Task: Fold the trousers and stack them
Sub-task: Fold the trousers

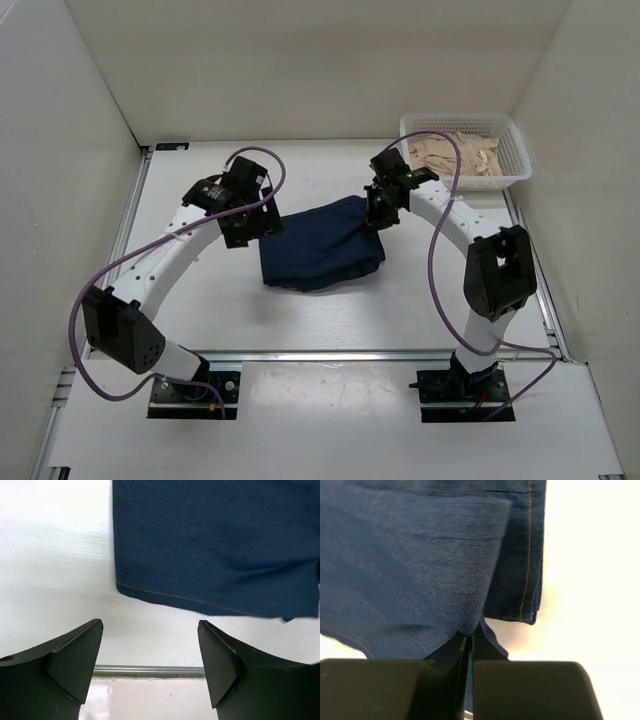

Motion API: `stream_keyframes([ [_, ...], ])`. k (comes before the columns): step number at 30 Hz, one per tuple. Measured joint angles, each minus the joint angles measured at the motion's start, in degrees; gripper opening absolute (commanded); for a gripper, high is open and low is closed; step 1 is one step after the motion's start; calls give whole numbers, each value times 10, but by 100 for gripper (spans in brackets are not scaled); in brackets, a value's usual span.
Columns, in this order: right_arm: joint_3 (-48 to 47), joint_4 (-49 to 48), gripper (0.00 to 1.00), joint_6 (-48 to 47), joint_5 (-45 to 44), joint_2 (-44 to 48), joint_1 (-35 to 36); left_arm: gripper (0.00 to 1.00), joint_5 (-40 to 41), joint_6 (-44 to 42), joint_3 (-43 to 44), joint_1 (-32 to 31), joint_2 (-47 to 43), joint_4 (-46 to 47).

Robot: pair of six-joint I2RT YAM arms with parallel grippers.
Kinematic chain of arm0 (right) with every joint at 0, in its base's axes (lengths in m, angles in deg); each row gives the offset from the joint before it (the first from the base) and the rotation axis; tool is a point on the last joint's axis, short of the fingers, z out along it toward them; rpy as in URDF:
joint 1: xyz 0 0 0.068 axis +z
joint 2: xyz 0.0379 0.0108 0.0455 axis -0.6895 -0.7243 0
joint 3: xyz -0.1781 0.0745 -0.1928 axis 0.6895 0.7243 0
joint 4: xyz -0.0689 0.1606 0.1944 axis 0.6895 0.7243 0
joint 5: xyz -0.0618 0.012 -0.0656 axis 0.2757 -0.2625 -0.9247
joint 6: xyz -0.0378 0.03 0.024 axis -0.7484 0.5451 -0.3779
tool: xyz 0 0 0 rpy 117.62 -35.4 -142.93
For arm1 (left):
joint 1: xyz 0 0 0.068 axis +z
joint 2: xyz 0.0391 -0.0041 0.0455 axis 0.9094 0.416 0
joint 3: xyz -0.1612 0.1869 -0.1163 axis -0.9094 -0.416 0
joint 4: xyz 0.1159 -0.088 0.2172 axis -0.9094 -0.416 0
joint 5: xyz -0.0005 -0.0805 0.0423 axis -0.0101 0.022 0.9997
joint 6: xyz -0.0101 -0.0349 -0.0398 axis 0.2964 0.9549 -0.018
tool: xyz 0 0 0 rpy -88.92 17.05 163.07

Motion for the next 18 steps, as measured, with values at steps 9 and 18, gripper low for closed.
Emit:
stream_keyframes([
  [9, -17, -40, 67, -8, -61, -64, -44, 88, -37, -25, -32, -23, 95, 43],
  [18, -38, -51, 74, -34, 23, -83, -118, 88, -43, -33, -70, -28, 127, 45],
])
